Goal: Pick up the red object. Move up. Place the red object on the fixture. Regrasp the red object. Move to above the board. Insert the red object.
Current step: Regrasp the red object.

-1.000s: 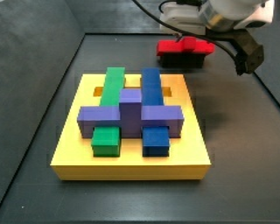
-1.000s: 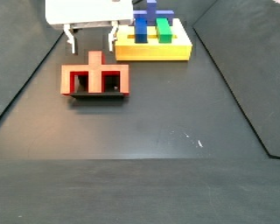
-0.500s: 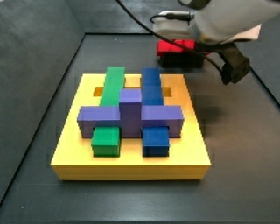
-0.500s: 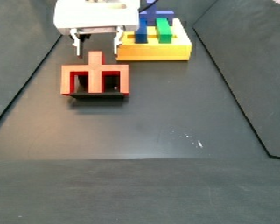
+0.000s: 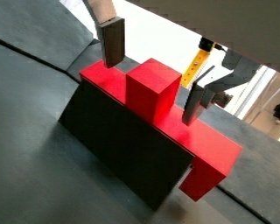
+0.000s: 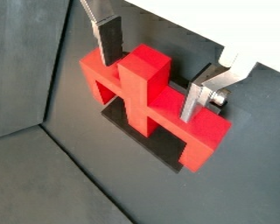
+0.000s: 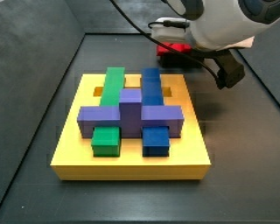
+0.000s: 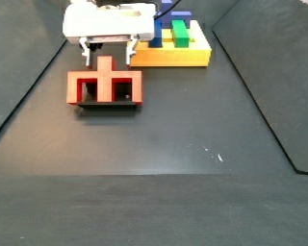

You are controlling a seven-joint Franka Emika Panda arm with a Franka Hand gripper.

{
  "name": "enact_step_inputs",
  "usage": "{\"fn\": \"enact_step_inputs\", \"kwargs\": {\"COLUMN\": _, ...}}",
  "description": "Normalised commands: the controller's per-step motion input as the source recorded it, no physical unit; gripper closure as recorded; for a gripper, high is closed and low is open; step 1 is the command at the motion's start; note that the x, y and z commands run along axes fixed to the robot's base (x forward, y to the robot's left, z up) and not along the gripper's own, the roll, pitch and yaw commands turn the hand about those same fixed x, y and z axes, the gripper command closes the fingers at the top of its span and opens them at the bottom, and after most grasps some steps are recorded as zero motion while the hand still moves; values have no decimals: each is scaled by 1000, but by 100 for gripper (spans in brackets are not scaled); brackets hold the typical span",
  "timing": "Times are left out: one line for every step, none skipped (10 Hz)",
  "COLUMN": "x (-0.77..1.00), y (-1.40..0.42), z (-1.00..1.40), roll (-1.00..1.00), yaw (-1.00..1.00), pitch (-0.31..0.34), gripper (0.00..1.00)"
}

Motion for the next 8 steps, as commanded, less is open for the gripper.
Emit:
{"fn": "enact_step_inputs", "kwargs": {"x": 11, "y": 129, "z": -29, "roll": 191, "yaw": -69, "pitch": 0, "gripper": 0}}
{"fn": "enact_step_inputs", "kwargs": {"x": 0, "y": 20, "z": -86, "roll": 194, "yaw": -34, "pitch": 0, "gripper": 0}}
{"fn": "enact_step_inputs", "kwargs": {"x": 0, "y": 0, "z": -114, "roll": 49, "yaw": 0, "pitch": 0, "gripper": 0}}
{"fn": "enact_step_inputs", "kwargs": {"x": 0, "y": 0, "z": -131, "roll": 0, "yaw": 0, "pitch": -6, "gripper": 0}}
{"fn": "enact_step_inputs", "kwargs": {"x": 0, "y": 0, "z": -157, "roll": 0, "yaw": 0, "pitch": -17, "gripper": 0}}
{"fn": "enact_step_inputs", "kwargs": {"x": 0, "y": 0, "z": -171, "roll": -20, "yaw": 0, "pitch": -26, "gripper": 0}}
{"fn": "enact_step_inputs", "kwargs": {"x": 0, "y": 0, "z": -46, "roll": -6, "yaw": 0, "pitch": 0, "gripper": 0}}
{"fn": "enact_step_inputs", "kwargs": {"x": 0, "y": 11, "z": 0, "roll": -111, "yaw": 0, "pitch": 0, "gripper": 0}}
